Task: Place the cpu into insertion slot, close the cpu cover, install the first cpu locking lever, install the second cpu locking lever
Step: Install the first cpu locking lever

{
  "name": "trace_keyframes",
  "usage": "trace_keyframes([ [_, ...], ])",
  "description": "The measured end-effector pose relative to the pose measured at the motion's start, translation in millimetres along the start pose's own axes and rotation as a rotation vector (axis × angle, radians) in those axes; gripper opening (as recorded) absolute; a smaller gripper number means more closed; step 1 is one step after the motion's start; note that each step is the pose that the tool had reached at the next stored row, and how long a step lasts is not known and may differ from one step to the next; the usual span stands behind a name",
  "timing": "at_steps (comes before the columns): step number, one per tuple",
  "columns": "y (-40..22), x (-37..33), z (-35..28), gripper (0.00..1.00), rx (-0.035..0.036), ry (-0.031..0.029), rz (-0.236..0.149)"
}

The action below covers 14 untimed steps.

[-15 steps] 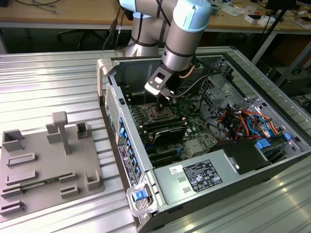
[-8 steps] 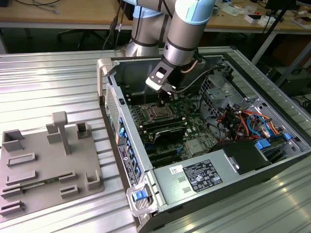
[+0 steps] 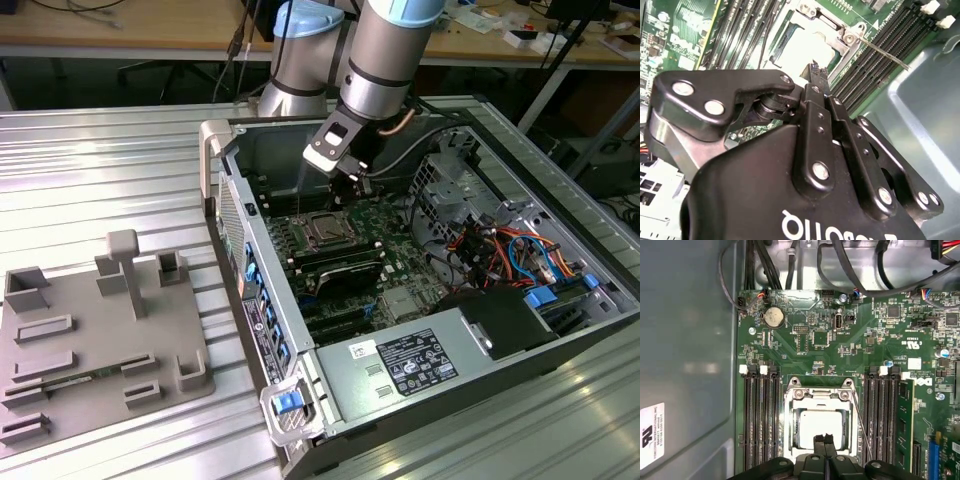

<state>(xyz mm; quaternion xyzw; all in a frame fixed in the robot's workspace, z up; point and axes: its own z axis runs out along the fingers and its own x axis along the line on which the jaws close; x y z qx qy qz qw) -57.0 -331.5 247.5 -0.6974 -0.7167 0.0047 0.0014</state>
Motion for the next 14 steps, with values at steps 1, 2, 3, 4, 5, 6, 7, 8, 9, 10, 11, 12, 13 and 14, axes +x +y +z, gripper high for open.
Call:
trace_keyframes([
  [1, 0.0, 0.0, 0.0, 0.11, 0.0, -0.0001, 0.0],
  [2, 0.0, 0.0, 0.0, 0.11, 0.0, -0.0001, 0.0],
  [3, 0.0, 0.0, -0.1, 0.11, 0.0001, -0.0004, 0.0],
  [4, 0.0, 0.0, -0.1, 0.11, 0.0002, -0.0006, 0.0],
  [5, 0.0, 0.0, -0.1, 0.11, 0.0001, -0.0007, 0.0],
  [6, 0.0, 0.0, -0.1, 0.11, 0.0001, -0.0007, 0.0],
  [7, 0.0, 0.0, -0.1, 0.11, 0.0001, -0.0007, 0.0],
  [8, 0.0, 0.0, -0.1, 0.11, 0.0001, -0.0008, 0.0],
  [9, 0.0, 0.0, -0.1, 0.11, 0.0002, -0.0008, 0.0],
  [10, 0.0, 0.0, -0.1, 0.11, 0.0001, -0.0008, 0.0],
  [11, 0.0, 0.0, -0.1, 0.11, 0.0002, -0.0009, 0.0],
  [12, 0.0, 0.0, -0.1, 0.11, 0.0001, -0.0009, 0.0],
  [13, 0.0, 0.0, -0.1, 0.11, 0.0002, -0.001, 0.0],
  [14, 0.0, 0.0, -0.1, 0.11, 0.0001, -0.0009, 0.0],
])
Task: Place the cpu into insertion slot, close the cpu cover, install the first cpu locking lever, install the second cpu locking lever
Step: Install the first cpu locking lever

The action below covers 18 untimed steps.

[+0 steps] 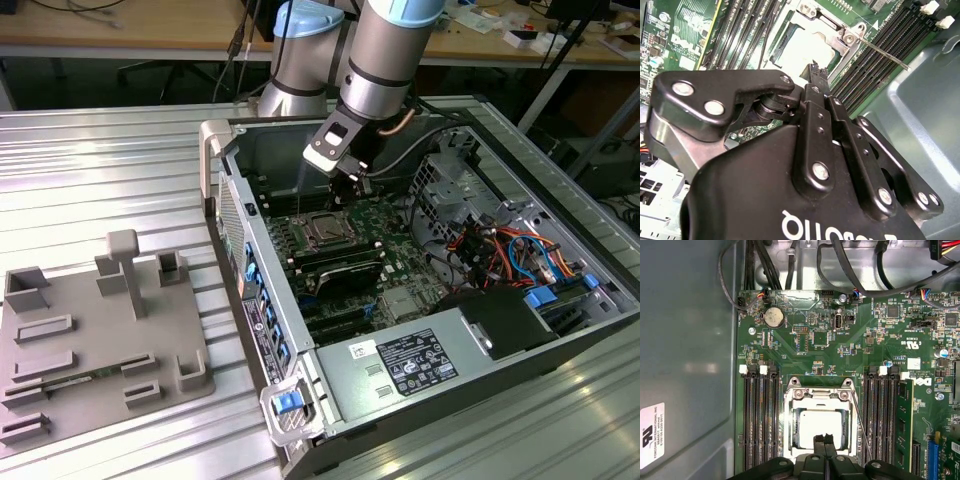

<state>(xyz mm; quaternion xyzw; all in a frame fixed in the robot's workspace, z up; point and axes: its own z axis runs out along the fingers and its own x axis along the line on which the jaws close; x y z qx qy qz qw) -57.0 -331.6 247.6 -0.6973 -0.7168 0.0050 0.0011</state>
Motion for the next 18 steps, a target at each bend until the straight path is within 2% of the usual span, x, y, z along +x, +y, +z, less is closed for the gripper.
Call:
trace_keyframes([
  [4, -0.2, 0.0, 0.0, 0.11, -0.0001, -0.0003, -0.027],
  [5, -0.2, 0.0, 0.1, 0.11, -0.0003, -0.0006, -0.063],
  [8, -0.2, 0.0, 0.4, 0.11, -0.0007, -0.0012, -0.133],
  [11, -0.2, 0.0, 0.6, 0.11, -0.0009, -0.0017, -0.187],
  [14, -1.8, 0.1, 0.8, 0.11, -0.0012, -0.0015, -0.201],
  [18, -8.4, 0.3, 0.8, 0.11, -0.0012, -0.0017, -0.207],
])
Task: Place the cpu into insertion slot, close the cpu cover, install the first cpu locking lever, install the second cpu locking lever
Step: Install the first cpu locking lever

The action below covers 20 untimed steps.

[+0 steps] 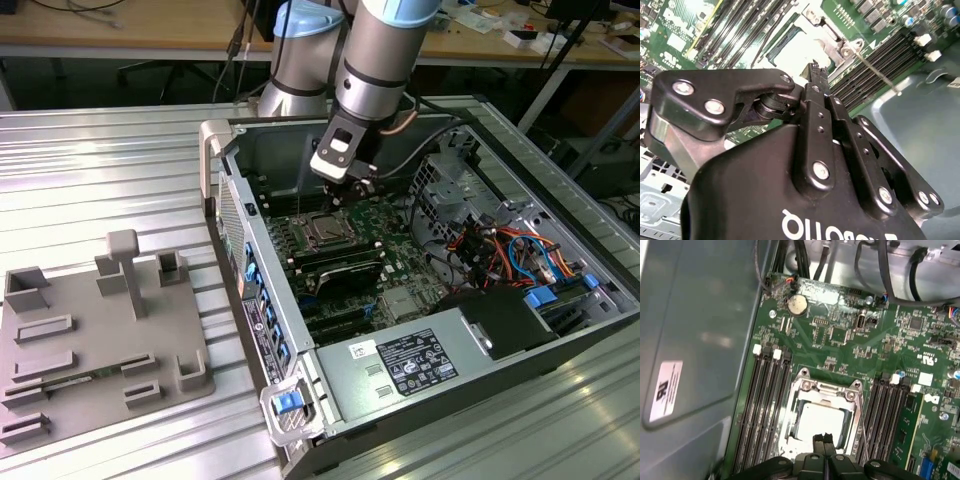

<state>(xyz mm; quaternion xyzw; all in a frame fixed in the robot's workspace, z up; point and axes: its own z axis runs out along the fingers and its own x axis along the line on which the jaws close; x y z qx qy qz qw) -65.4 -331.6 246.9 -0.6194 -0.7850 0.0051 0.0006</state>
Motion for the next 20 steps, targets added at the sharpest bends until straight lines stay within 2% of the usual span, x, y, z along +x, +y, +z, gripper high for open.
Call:
trace_keyframes([
  [2, -4.0, 0.9, 0.0, 0.11, 0.0, -0.0001, -0.004],
  [5, -13.4, 3.2, 0.1, 0.11, -0.0001, -0.0002, -0.016],
  [13, -29.7, 7.1, 0.2, 0.11, -0.0002, -0.0004, -0.041],
  [15, -32.7, 7.8, 0.3, 0.11, -0.0004, -0.0005, -0.054],
  [20, -33.3, 7.9, 0.2, 0.11, -0.0003, -0.0006, -0.058],
])
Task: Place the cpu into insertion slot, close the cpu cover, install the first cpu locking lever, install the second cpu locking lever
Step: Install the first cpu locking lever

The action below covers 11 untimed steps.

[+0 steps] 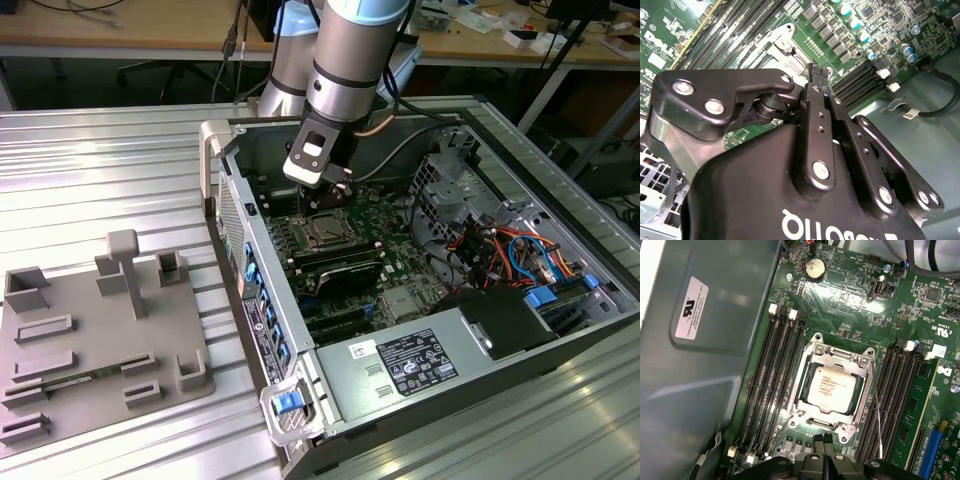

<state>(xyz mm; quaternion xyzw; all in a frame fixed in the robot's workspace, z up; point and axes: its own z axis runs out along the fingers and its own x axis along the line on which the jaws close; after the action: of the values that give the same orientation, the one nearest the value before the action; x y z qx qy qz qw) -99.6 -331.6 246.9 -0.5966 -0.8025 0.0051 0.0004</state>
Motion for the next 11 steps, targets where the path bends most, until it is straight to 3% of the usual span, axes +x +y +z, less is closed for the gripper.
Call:
trace_keyframes([
  [11, 0.0, 0.0, 0.0, 0.11, -0.0001, 0.0, -0.001],
])
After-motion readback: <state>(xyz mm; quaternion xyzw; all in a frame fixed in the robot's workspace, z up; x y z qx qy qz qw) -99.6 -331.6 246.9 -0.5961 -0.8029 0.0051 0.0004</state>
